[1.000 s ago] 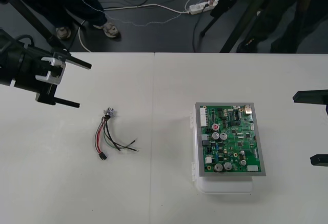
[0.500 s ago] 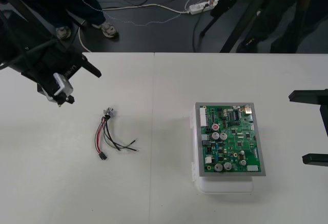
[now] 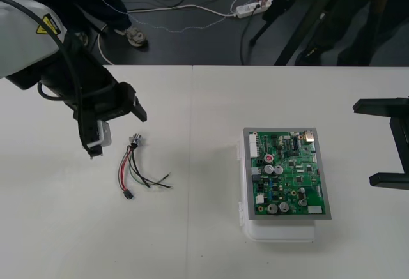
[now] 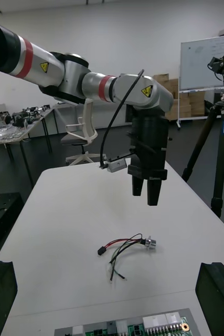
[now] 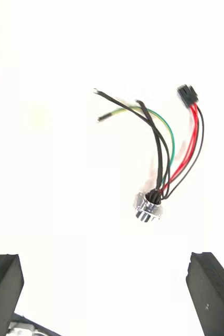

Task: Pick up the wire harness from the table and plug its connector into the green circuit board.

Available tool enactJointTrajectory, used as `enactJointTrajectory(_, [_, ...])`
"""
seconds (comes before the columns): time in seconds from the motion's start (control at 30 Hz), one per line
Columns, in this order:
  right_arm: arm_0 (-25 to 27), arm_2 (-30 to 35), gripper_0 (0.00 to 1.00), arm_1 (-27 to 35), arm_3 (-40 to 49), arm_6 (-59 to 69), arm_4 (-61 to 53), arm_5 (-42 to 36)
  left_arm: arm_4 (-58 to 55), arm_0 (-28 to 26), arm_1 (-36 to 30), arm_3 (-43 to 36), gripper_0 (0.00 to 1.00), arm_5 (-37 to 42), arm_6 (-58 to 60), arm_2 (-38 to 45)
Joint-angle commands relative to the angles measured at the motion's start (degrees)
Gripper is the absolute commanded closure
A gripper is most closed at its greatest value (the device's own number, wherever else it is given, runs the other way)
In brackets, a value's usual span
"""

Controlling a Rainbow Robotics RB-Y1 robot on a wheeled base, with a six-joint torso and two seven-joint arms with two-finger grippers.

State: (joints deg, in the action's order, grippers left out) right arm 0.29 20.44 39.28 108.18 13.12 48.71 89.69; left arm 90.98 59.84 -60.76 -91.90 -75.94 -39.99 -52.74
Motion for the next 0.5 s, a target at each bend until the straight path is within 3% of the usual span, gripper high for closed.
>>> enactJointTrajectory(0.03, [-2.31,-0.66,0.00,-0.43,-0.43,-1.07,0.24,0.31,1.48,7.66,-2.34,0.14,0.08,7.74,-11.69,-7.90])
enactJointTrajectory(0.27, [-3.10,-1.37,0.00,-0.08,-0.43,-1.25,2.26,0.31,2.71,12.23,-1.90,1.02,0.08,16.26,-14.24,-19.59])
enactJointTrajectory(0.5, [-3.81,-3.21,0.00,-0.08,-1.57,-1.69,2.61,0.31,2.54,15.22,2.93,7.87,0.08,19.78,-15.29,-27.06])
